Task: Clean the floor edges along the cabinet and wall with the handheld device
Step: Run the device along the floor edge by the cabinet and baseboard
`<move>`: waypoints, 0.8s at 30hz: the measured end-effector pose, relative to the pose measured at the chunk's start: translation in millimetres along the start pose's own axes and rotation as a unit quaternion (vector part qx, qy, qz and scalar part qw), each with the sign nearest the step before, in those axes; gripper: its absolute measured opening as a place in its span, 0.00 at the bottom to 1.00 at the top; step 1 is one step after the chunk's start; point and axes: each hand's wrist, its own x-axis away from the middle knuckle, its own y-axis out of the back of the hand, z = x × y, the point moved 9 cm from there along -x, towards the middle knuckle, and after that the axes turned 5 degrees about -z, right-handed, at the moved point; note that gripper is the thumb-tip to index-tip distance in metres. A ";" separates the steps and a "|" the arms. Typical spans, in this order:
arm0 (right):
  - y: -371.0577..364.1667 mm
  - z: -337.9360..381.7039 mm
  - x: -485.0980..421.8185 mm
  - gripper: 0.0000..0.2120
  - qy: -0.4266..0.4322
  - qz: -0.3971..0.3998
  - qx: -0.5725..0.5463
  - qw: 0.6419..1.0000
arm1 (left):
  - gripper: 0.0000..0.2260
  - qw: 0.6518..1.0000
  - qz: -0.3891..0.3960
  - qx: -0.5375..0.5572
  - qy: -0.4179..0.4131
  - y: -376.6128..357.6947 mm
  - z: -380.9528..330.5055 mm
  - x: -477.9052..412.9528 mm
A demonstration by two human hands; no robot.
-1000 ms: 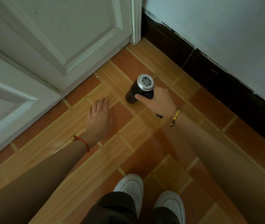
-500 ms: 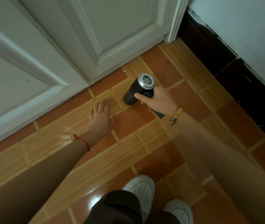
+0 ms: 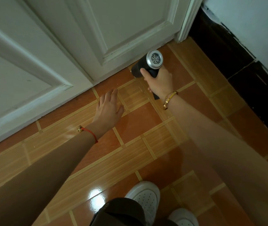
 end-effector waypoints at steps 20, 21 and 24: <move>59.8 -25.7 5.4 0.16 -0.039 -0.013 -0.002 0.999 | 0.30 0.998 0.008 -0.014 -0.055 -9.8 -31.4 -9.3; 69.3 -27.2 9.4 0.16 -0.040 -0.023 -0.003 0.999 | 0.30 0.998 0.011 -0.012 -0.062 -11.4 -37.2 -8.8; 88.4 -39.3 25.0 0.14 -0.071 0.008 -0.011 0.997 | 0.30 0.995 0.017 -0.014 -0.093 -18.5 -56.5 -5.8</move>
